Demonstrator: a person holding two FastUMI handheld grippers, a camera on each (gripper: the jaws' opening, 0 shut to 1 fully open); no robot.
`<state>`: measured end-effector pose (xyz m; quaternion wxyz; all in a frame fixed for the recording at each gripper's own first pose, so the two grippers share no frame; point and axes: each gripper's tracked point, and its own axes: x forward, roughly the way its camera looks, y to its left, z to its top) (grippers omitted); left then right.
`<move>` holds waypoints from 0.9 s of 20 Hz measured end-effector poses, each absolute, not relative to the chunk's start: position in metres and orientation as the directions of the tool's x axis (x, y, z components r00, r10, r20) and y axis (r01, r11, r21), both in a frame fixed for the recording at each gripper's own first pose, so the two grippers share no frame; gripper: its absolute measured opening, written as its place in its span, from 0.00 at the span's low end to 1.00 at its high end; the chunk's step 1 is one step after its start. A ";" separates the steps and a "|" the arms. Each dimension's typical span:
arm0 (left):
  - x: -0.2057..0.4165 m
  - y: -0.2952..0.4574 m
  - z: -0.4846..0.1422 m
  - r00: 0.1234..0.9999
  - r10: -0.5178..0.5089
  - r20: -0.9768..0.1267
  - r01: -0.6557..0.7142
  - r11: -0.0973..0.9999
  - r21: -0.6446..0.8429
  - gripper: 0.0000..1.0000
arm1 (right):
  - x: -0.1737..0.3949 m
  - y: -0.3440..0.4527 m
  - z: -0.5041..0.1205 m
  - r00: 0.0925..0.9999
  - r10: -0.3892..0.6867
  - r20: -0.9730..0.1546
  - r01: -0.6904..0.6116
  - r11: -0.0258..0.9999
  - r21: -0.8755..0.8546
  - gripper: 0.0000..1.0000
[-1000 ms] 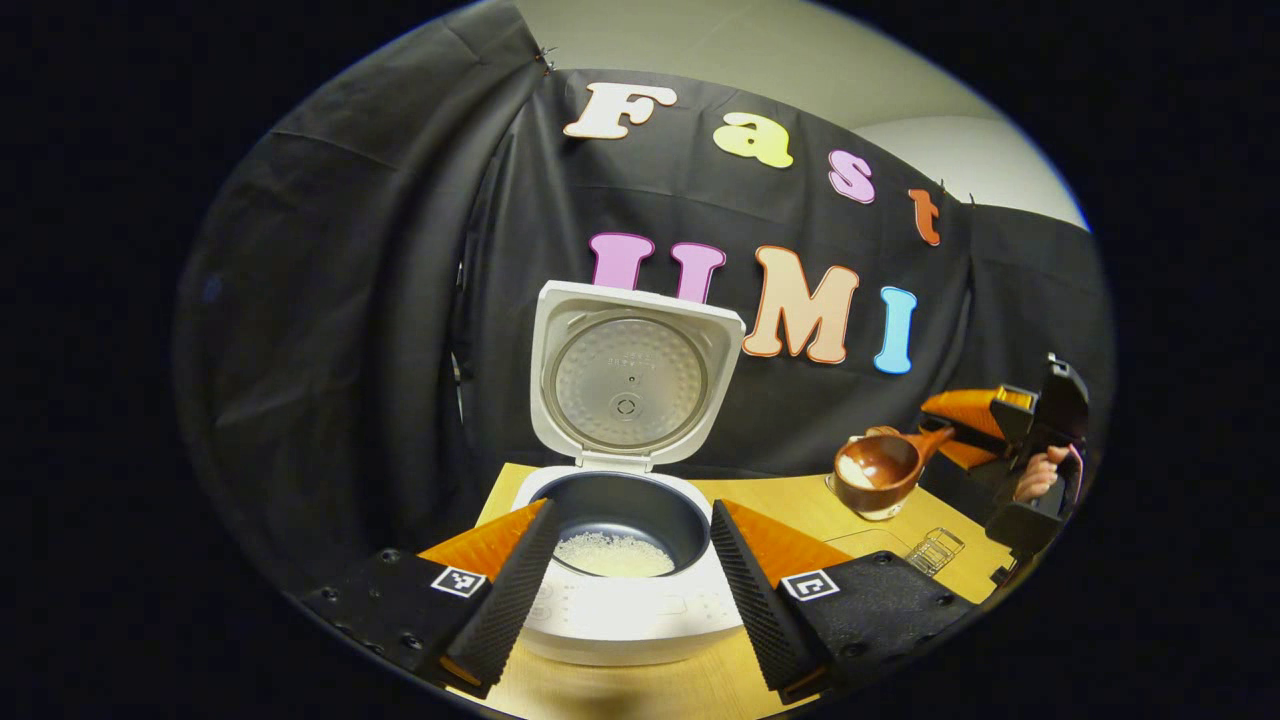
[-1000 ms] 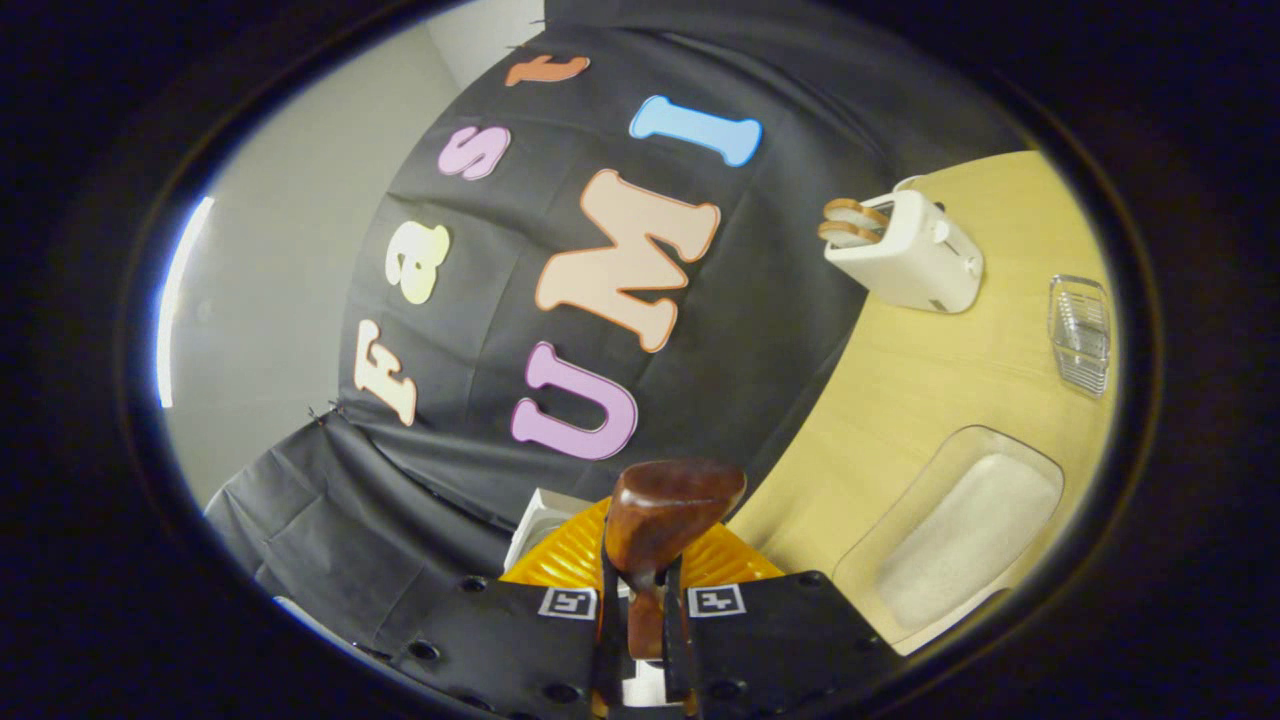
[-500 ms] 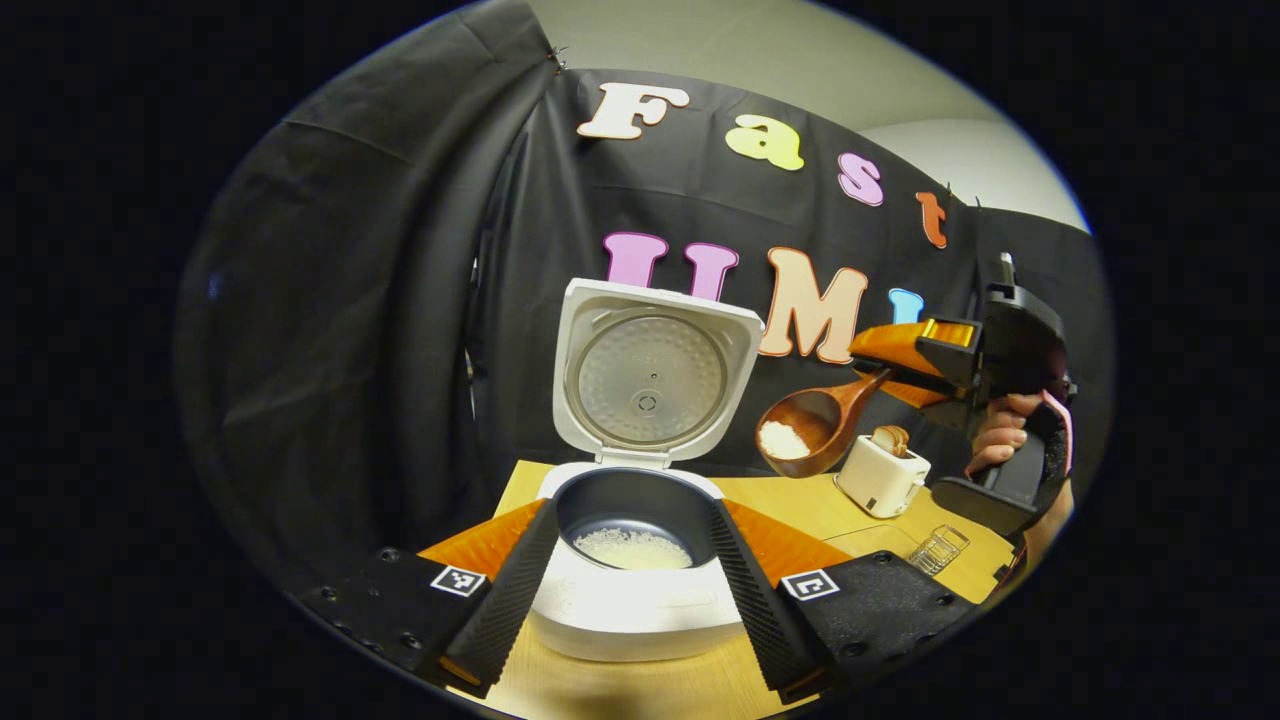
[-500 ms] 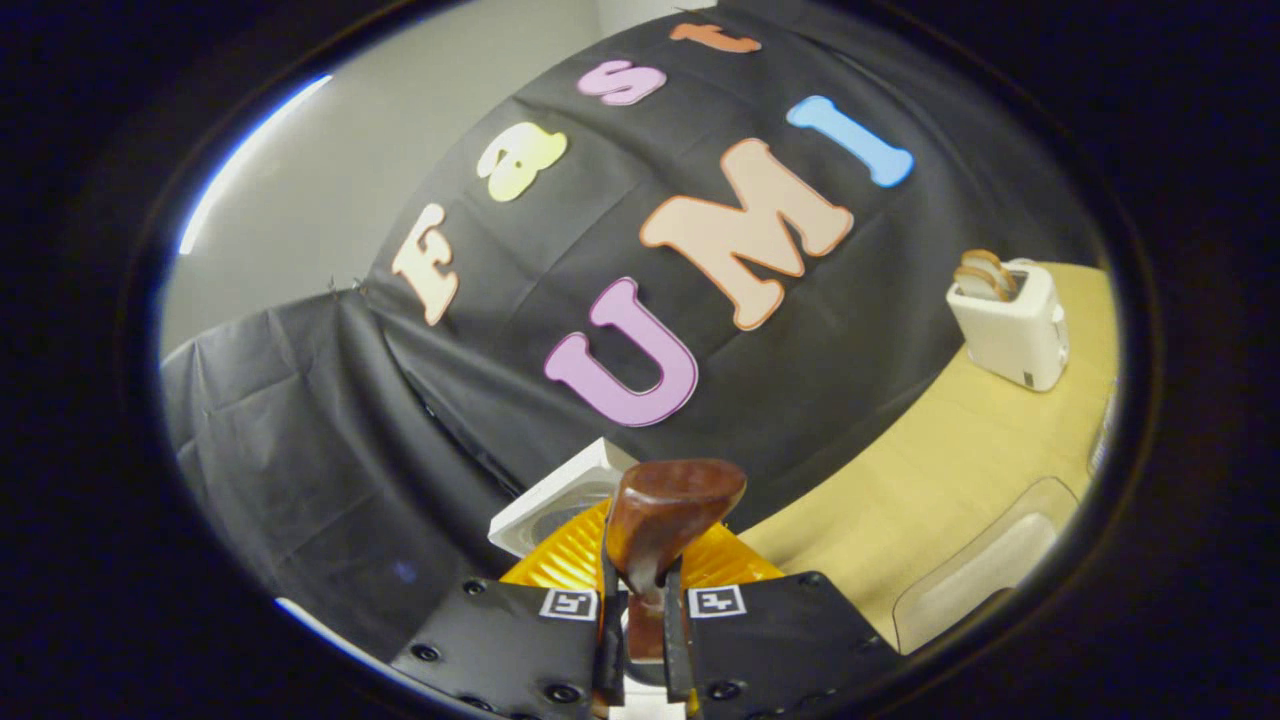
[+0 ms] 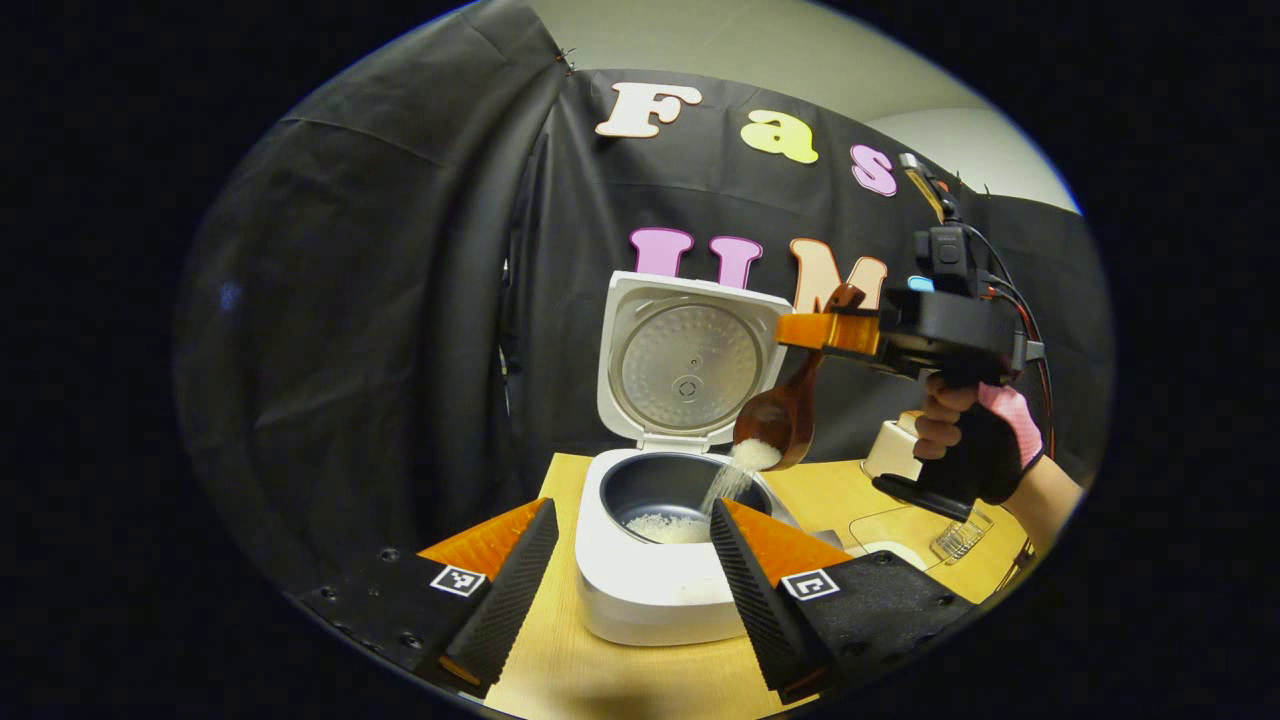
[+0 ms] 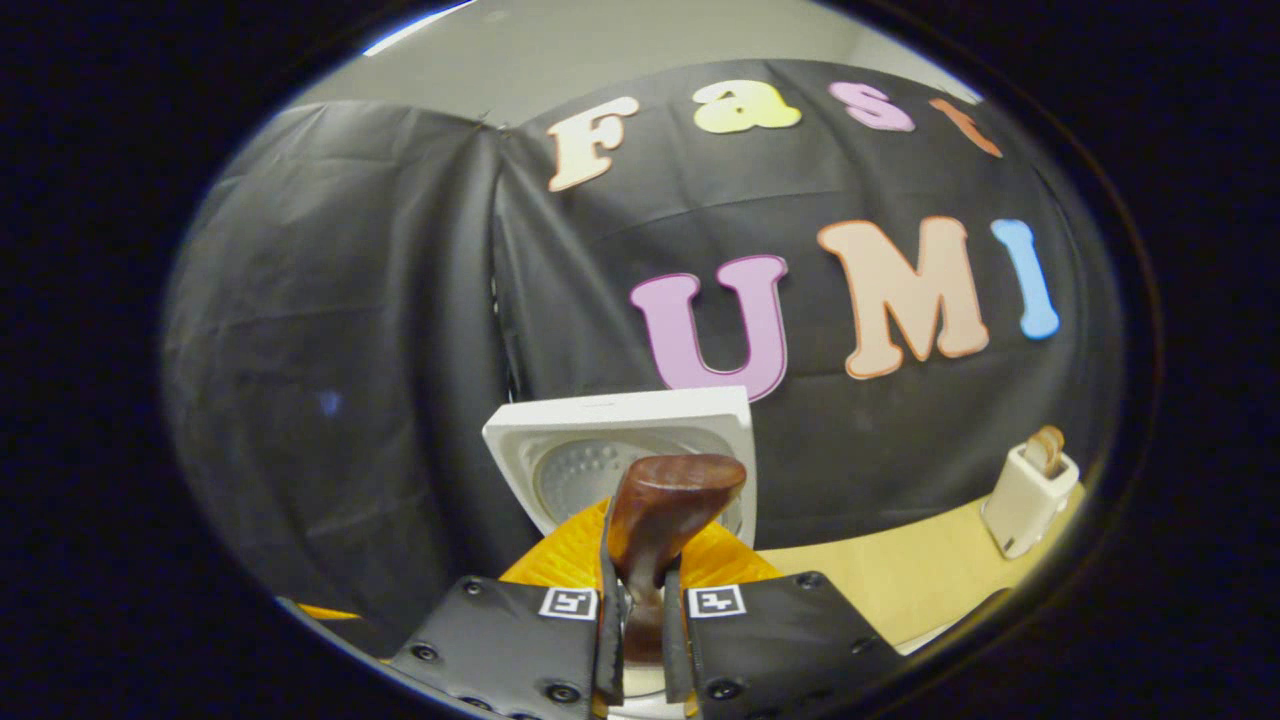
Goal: Close the left gripper, press the button to open the rice cooker; take a wooden spoon from the chopstick holder with the right hand, scoop a spoonful of rice and pour it into the rice cooker, then put the wooden spoon back into the chopstick holder.
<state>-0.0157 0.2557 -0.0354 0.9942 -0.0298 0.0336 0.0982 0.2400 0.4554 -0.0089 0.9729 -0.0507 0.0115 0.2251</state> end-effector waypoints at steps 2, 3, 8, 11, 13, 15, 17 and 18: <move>-0.020 0.259 -0.038 0.977 0.200 -0.075 -0.205 0.977 -0.060 0.91 | 0.233 0.467 -0.026 0.894 0.444 -0.058 -0.445 0.867 -0.223 0.17; -0.023 0.261 -0.039 0.976 0.204 -0.075 -0.209 0.976 -0.063 0.91 | 0.233 0.472 -0.033 0.892 0.447 -0.066 -0.447 0.849 -0.281 0.17; -0.034 0.263 -0.045 0.975 0.205 -0.083 -0.211 0.976 -0.061 0.91 | 0.233 0.485 -0.062 0.888 0.454 -0.075 -0.422 0.738 -0.526 0.17; -0.036 0.261 -0.049 0.975 0.201 -0.090 -0.206 0.978 -0.047 0.91 | 0.223 0.489 -0.073 0.885 0.461 -0.067 -0.398 0.671 -0.625 0.17; -0.038 0.260 -0.049 0.976 0.198 -0.091 -0.202 0.979 -0.038 0.91 | 0.222 0.490 -0.074 0.884 0.462 -0.063 -0.389 0.656 -0.647 0.18; -0.038 0.259 -0.049 0.977 0.196 -0.088 -0.199 0.980 -0.026 0.91 | 0.225 0.488 -0.073 0.884 0.464 -0.067 -0.399 0.670 -0.626 0.18; -0.040 0.257 -0.047 0.978 0.194 -0.082 -0.196 0.980 -0.020 0.91 | 0.226 0.485 -0.067 0.882 0.466 -0.067 -0.412 0.695 -0.589 0.19; -0.041 0.255 -0.045 0.978 0.192 -0.078 -0.194 0.981 -0.021 0.91 | 0.224 0.484 -0.062 0.884 0.464 -0.059 -0.408 0.704 -0.581 0.19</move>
